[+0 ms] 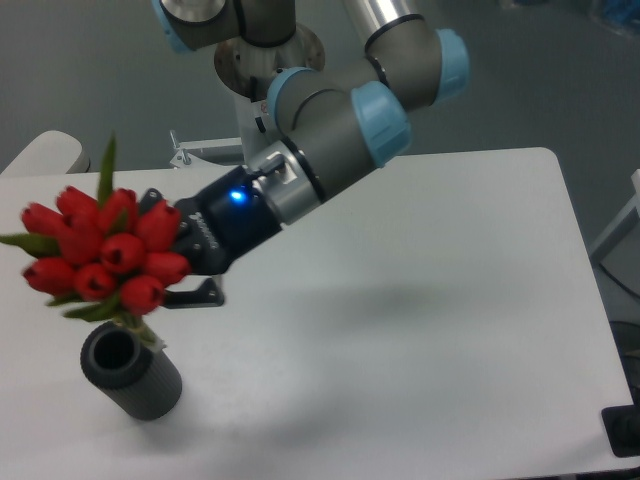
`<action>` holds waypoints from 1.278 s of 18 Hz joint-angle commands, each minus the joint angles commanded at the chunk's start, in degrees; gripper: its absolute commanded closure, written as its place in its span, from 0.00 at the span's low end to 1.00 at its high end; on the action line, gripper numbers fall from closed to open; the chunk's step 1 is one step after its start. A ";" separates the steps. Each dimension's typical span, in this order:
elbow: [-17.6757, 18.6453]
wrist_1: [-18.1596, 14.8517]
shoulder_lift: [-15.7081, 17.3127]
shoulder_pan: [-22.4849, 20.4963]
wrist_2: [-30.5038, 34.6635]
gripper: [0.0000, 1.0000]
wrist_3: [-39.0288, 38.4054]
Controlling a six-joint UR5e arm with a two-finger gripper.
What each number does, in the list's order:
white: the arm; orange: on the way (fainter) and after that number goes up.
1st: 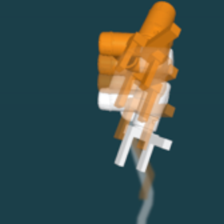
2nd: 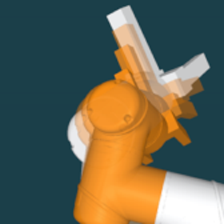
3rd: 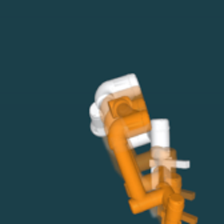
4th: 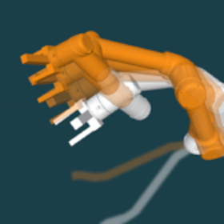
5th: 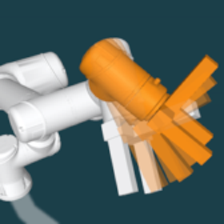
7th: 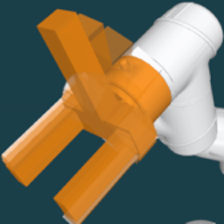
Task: Insert the flowers into the vase
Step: 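Carry the tulips over the grey vase, stems pointing into its opening, then lower the tulip stems down into the grey vase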
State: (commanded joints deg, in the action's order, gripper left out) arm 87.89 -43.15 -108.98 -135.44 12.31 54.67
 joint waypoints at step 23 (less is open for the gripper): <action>4.57 0.00 -1.58 2.73 -0.09 0.73 8.78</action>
State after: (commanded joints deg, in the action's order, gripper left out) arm 92.46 -43.15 -110.56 -132.71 12.22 63.45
